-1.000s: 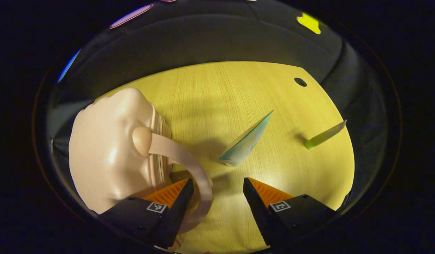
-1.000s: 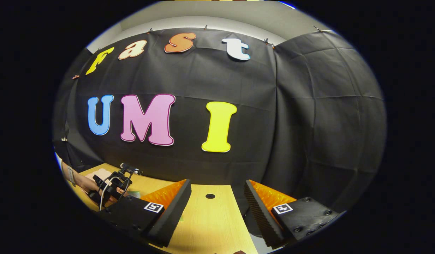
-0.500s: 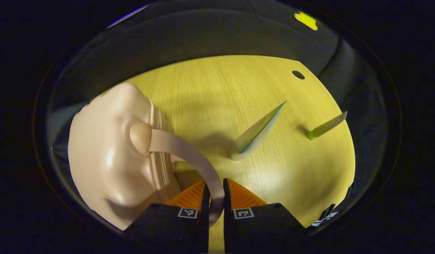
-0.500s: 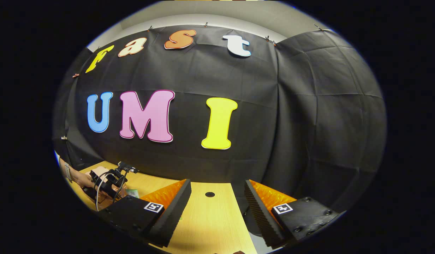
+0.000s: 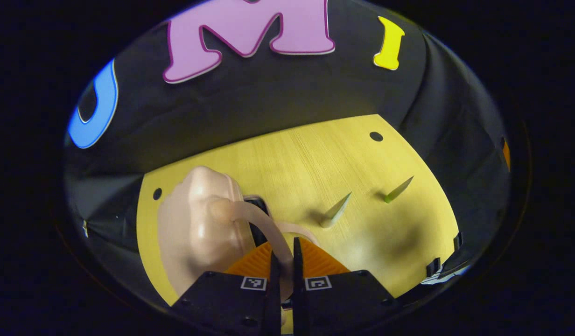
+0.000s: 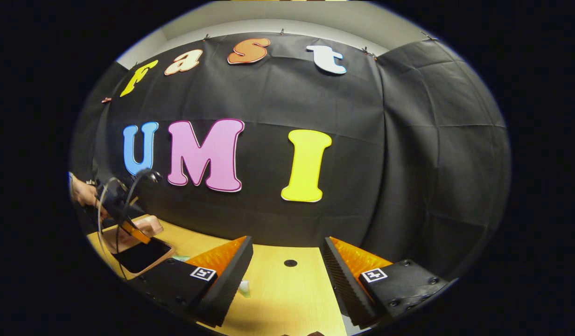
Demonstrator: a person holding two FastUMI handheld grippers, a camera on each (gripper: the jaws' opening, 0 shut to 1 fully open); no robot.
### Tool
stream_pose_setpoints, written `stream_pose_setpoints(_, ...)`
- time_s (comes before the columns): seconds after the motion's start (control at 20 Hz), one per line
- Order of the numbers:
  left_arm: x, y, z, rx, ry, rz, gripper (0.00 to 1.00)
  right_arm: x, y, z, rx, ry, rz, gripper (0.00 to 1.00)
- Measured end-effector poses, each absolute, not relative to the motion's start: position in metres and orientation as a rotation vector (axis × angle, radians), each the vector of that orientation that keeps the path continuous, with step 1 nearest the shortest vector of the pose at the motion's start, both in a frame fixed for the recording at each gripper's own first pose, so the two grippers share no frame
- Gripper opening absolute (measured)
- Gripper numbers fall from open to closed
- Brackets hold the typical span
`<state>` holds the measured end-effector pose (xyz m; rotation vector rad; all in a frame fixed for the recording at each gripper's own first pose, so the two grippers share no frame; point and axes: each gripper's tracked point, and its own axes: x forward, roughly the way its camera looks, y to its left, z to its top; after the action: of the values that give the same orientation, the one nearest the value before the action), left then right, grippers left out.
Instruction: First open the suitcase, pack the skin care products into it, and then close the suitcase.
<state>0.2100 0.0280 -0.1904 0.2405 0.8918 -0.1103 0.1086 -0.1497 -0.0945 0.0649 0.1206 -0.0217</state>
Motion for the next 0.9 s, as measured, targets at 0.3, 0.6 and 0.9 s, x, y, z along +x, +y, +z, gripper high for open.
stream_pose_setpoints(0.3, 0.198, 0.176, -0.092, 0.294, 0.701, 0.069, 0.14, 0.129, -0.08, -0.062, 0.064, 0.058, 0.005, 0.96)
stream_pose_setpoints(0.6, 0.179, 0.362, -0.078, 0.3, 0.655, 0.284, 0.12, 0.133, -0.012, -0.044, 0.038, 0.045, 0.013, 0.96)
stream_pose_setpoints(0.9, 0.183, 0.499, -0.164, 0.243, 0.766, 0.41, 0.12, 0.131, 0.021, -0.049, 0.005, 0.103, -0.002, 0.96)
